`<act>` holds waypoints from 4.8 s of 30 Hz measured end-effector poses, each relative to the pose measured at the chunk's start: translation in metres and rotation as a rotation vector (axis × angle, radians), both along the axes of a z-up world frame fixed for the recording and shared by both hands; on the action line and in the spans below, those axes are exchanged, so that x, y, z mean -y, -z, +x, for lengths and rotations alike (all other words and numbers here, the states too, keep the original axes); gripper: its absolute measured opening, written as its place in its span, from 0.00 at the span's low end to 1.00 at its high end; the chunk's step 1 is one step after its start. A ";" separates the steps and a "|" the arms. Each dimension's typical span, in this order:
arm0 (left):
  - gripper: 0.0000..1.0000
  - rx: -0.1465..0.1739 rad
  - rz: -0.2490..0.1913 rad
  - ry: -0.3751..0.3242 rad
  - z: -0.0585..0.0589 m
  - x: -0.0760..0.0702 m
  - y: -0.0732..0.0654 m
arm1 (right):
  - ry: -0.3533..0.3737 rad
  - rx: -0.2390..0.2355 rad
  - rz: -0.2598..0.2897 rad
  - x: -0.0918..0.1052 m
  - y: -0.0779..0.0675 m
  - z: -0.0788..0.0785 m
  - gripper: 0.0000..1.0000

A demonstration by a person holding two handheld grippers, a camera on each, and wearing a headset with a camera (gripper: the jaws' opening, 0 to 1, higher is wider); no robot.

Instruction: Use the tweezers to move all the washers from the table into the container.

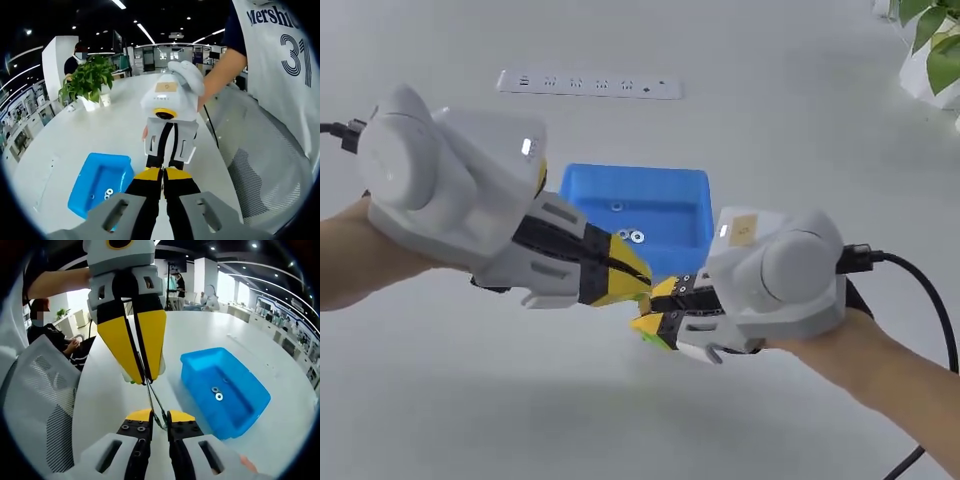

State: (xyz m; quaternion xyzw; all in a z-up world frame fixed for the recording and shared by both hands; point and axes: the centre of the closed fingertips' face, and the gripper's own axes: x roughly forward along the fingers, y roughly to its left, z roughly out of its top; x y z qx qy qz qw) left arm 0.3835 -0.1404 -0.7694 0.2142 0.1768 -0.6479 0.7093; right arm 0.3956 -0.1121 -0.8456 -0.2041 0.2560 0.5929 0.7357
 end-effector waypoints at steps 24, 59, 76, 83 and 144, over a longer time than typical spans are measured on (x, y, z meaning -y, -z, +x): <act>0.05 0.150 -0.012 0.038 0.022 -0.010 -0.059 | 0.011 0.129 0.050 -0.013 -0.061 0.031 0.12; 0.05 0.178 0.012 -0.024 0.089 -0.017 -0.036 | 0.037 0.167 0.013 -0.020 -0.039 0.097 0.11; 0.05 0.161 -0.055 -0.052 0.051 -0.019 -0.040 | 0.029 0.183 0.007 0.008 -0.057 0.058 0.12; 0.05 0.162 -0.056 -0.036 0.030 -0.012 -0.043 | 0.001 0.186 -0.021 0.013 -0.058 0.038 0.11; 0.06 0.032 0.308 -0.160 0.022 -0.049 0.118 | -0.141 0.089 -0.380 0.019 0.044 0.009 0.09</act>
